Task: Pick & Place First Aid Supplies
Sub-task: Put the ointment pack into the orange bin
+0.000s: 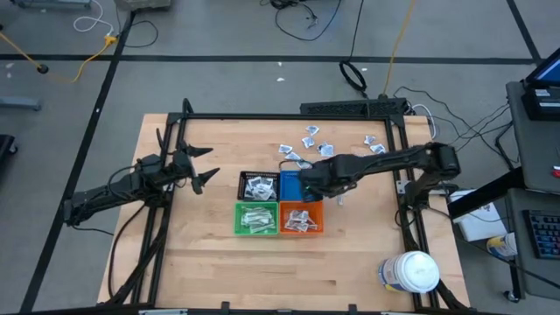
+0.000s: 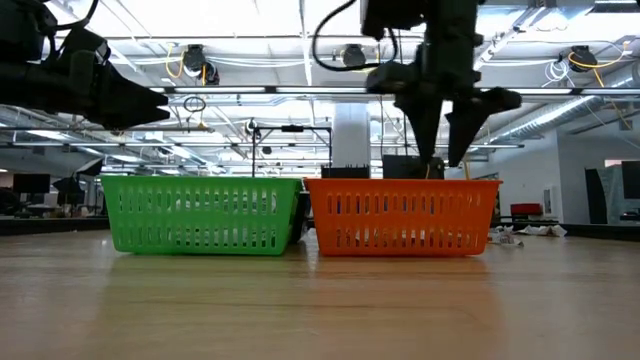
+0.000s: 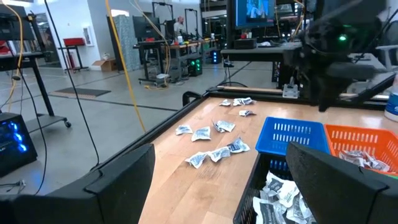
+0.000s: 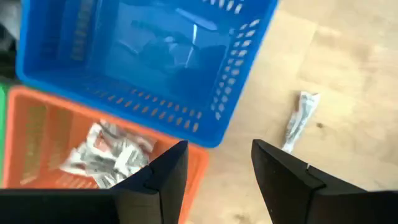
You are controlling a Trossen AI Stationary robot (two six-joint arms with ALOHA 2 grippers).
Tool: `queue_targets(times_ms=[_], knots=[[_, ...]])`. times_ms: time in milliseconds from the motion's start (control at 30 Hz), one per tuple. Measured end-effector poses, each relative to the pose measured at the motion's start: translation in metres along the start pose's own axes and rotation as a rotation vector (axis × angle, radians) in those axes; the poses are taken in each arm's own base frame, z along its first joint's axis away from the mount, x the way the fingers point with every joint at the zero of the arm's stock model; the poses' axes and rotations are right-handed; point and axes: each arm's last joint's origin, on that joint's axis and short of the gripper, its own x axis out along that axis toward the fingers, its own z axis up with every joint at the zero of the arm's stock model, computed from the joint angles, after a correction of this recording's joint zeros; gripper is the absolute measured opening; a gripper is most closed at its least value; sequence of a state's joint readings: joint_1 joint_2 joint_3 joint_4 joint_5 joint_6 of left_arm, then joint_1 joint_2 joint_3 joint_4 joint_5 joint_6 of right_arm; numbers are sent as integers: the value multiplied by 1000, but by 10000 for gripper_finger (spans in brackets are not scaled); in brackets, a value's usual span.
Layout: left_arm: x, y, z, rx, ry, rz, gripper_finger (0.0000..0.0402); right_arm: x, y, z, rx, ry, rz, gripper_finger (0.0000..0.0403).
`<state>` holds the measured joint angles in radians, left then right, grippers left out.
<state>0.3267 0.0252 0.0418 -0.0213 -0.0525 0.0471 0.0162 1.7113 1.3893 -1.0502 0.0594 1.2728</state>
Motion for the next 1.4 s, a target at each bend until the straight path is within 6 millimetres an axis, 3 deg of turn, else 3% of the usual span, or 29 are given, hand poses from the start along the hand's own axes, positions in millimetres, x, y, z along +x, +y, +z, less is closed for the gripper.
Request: queue_targets(times_ms=[300, 500, 733, 1400], knots=[[0, 0, 0, 0, 3, -1, 365, -2, -50, 7, 59, -20, -28, 171], [0, 0, 0, 0, 4, -1, 365, -3, -68, 7, 70, -21, -32, 171], [0, 0, 0, 0, 4, -1, 365, 3, -75, 5, 75, -10, -49, 171], [0, 0, 0, 0, 4, -1, 365, 66, -80, -13, 68, 59, -5, 171]])
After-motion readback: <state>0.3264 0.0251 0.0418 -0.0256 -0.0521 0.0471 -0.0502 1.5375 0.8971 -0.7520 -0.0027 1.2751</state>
